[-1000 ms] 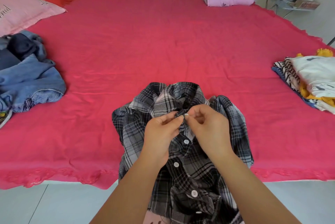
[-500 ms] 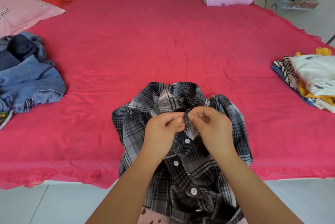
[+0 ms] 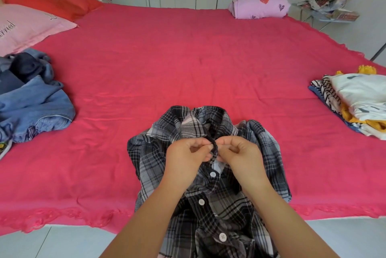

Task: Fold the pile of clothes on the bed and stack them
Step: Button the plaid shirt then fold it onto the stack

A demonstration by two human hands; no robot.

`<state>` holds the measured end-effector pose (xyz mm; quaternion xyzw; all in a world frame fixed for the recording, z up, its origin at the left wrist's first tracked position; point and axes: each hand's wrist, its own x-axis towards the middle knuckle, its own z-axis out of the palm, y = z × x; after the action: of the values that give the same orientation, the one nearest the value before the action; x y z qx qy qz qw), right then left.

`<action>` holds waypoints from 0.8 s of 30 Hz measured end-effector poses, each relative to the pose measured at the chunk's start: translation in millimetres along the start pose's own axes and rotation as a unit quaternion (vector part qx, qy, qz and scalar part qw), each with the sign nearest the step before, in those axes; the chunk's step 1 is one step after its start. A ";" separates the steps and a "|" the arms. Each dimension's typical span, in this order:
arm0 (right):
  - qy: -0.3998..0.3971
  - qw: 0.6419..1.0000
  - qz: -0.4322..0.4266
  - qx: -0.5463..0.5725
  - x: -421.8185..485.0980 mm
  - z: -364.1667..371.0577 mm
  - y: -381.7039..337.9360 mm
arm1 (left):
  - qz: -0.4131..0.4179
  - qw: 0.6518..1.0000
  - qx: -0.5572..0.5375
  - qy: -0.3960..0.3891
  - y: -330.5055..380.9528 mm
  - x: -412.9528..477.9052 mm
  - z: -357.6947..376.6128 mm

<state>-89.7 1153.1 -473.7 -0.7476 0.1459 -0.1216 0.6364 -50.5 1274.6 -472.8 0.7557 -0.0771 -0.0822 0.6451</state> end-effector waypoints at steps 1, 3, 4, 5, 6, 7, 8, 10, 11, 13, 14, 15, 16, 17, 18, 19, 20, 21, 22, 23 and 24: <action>-0.004 1.000 0.001 0.001 -0.1 -0.3 -0.5 | 0.018 0.999 0.024 0.010 -0.1 -0.5 0.9; -0.009 1.000 -0.001 0.002 0.4 -0.4 -2.4 | 0.058 0.995 0.073 0.033 -1.4 -1.2 2.9; -0.006 1.000 -0.004 -0.004 1.1 -0.3 -2.9 | 0.078 0.991 0.097 0.041 -2.4 -1.4 3.9; 0.000 1.000 -0.004 -0.009 2.3 -0.4 -2.8 | 0.096 0.987 0.118 0.046 -3.4 -1.6 4.7; 0.006 1.000 0.001 -0.008 3.6 -0.4 -2.3 | 0.109 0.984 0.131 0.048 -4.5 -1.9 5.6; 0.010 1.000 0.006 -0.003 4.5 -1.0 -1.8 | 0.118 0.982 0.138 0.048 -5.7 -1.8 6.4; 0.011 1.000 0.009 0.001 5.6 -1.1 -0.8 | 0.124 0.980 0.144 0.050 -7.0 -1.6 7.4; 0.013 1.000 0.009 0.005 6.5 -1.4 1.9 | 0.136 0.977 0.157 0.055 -9.2 -2.1 9.1; 0.014 1.000 0.007 0.011 6.7 -1.2 2.7 | 0.140 0.975 0.164 0.057 -10.3 -2.2 9.5; 0.014 1.000 0.001 0.019 7.1 0.0 4.6 | 0.141 0.974 0.166 0.059 -11.8 -2.5 10.0; 0.014 1.000 -0.002 0.022 7.3 1.2 5.8 | 0.138 0.975 0.163 0.057 -11.9 -2.6 10.1; 0.013 1.000 -0.002 0.027 7.5 2.6 7.1 | 0.128 0.978 0.157 0.053 -11.0 -2.9 10.1; 0.013 0.999 0.000 0.035 7.5 4.2 8.7 | 0.106 0.982 0.148 0.047 -9.5 -2.5 9.9; 0.013 0.999 0.000 0.039 7.0 5.6 9.9 | 0.072 0.988 0.128 0.038 -6.9 -1.8 9.6; 0.014 0.999 -0.007 0.035 6.4 6.9 11.3 | 0.030 0.995 0.096 0.027 -3.5 -1.0 9.3; 0.014 0.999 -0.019 0.022 5.1 7.8 12.2 | -0.016 0.998 0.054 0.018 0.1 0.0 8.8; 0.012 0.999 -0.036 0.001 3.1 7.9 13.0 | -0.058 0.998 0.006 0.010 2.8 1.4 8.0; 0.008 0.998 -0.056 -0.030 1.0 7.6 13.6 | -0.097 0.995 -0.039 0.001 5.0 3.0 6.8; 0.001 0.994 -0.081 -0.071 -1.1 7.0 14.3 | -0.132 0.988 -0.077 -0.008 6.2 5.0 5.1; -0.006 0.988 -0.108 -0.114 -3.2 6.3 14.5 | -0.164 0.980 -0.110 -0.019 7.5 6.7 3.1; -0.009 0.980 -0.133 -0.150 -4.6 5.7 15.2 | -0.193 0.971 -0.138 -0.031 7.7 8.2 1.1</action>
<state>-92.8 1157.7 -489.6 -0.8486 0.0562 -0.1749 0.4961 -42.8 1270.6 -465.6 0.6569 0.0621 -0.2381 0.7127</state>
